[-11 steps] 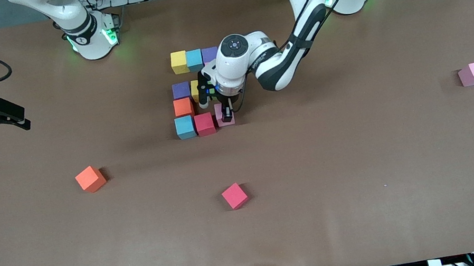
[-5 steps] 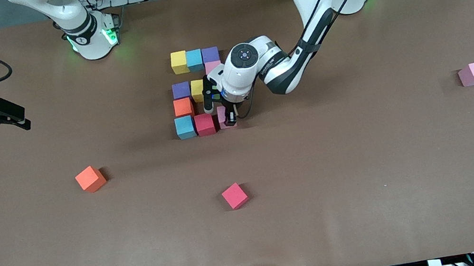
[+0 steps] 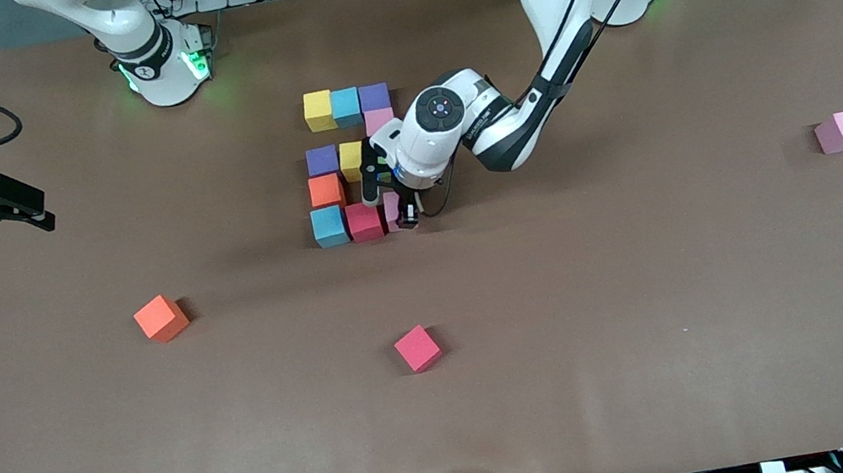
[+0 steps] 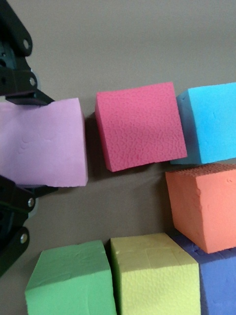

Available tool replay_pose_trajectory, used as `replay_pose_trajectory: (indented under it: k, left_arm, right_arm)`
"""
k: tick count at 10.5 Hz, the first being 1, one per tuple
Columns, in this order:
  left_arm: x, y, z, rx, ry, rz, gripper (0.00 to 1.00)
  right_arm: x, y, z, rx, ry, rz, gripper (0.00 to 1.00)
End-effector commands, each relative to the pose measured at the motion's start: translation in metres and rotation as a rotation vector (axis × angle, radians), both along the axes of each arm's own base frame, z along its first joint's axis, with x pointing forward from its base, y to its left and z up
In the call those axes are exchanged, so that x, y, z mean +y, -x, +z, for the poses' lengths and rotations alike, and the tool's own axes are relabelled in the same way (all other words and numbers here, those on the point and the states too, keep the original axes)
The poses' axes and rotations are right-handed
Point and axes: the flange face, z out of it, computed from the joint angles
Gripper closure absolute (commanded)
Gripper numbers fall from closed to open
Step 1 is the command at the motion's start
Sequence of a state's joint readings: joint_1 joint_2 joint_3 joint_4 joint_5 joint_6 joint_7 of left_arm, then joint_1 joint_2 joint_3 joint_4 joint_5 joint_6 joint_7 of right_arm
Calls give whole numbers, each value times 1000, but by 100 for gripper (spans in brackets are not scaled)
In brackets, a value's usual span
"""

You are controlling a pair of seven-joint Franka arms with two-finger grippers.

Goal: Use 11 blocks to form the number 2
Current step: 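Lower the light pink cube beside the dark pink cube with the left gripper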

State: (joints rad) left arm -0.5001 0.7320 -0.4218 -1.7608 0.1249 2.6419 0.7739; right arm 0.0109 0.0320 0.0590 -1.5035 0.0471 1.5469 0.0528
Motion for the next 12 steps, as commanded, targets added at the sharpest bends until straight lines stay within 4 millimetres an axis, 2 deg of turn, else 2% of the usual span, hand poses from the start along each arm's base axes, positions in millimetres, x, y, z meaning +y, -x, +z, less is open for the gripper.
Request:
replay_pose_trajectory:
  k: [1, 6, 7, 10, 12]
  left_arm:
    - [-1, -12, -11, 15, 1, -11, 100]
    - [-5, -20, -11, 6, 10, -6, 100]
    - [-10, -16, -9, 6, 13, -11, 100]
    - [-6, -20, -12, 7, 9, 1, 100]
    - [-9, -26, -7, -2, 19, 4, 100]
  right_arm:
    - [2, 1, 1, -3, -4, -3, 0]
    - [2, 0, 1, -8, -4, -4, 0]
    - [2, 0, 1, -8, -4, -4, 0]
    - [2, 0, 1, -8, -4, -4, 0]
    - [2, 0, 1, -8, -4, -4, 0]
